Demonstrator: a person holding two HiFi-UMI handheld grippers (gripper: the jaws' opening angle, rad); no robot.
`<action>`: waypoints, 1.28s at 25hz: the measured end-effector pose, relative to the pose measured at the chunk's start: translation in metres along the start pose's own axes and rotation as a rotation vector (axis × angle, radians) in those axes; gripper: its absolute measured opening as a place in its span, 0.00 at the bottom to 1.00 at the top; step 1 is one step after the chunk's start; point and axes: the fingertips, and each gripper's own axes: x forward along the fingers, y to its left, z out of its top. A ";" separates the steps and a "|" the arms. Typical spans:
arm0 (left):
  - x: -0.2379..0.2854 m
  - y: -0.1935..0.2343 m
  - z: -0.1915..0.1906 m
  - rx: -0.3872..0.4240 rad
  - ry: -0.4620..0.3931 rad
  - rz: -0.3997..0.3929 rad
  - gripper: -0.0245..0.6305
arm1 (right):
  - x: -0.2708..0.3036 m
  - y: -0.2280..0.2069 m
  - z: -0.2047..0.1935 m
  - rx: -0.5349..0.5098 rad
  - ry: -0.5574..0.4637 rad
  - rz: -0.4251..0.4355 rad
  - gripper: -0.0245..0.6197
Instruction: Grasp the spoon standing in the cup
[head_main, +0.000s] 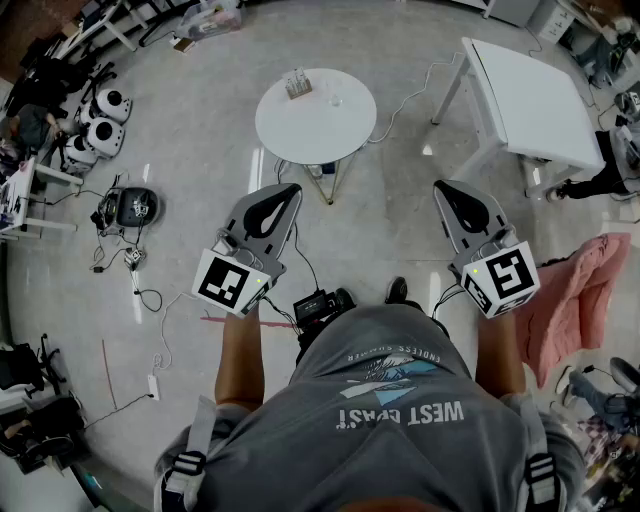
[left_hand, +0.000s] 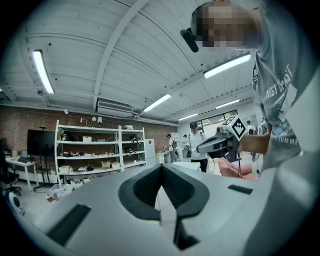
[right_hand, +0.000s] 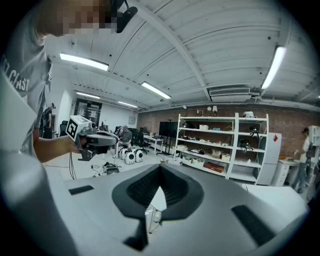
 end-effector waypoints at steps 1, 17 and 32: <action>-0.001 0.002 0.000 -0.001 0.000 0.000 0.04 | 0.001 0.001 0.001 0.001 0.001 -0.002 0.04; -0.011 0.023 -0.003 -0.018 -0.029 -0.026 0.04 | 0.023 0.017 0.014 0.003 -0.010 -0.019 0.04; 0.022 0.026 -0.021 -0.043 0.013 -0.023 0.04 | 0.051 -0.019 -0.001 0.046 -0.007 0.006 0.04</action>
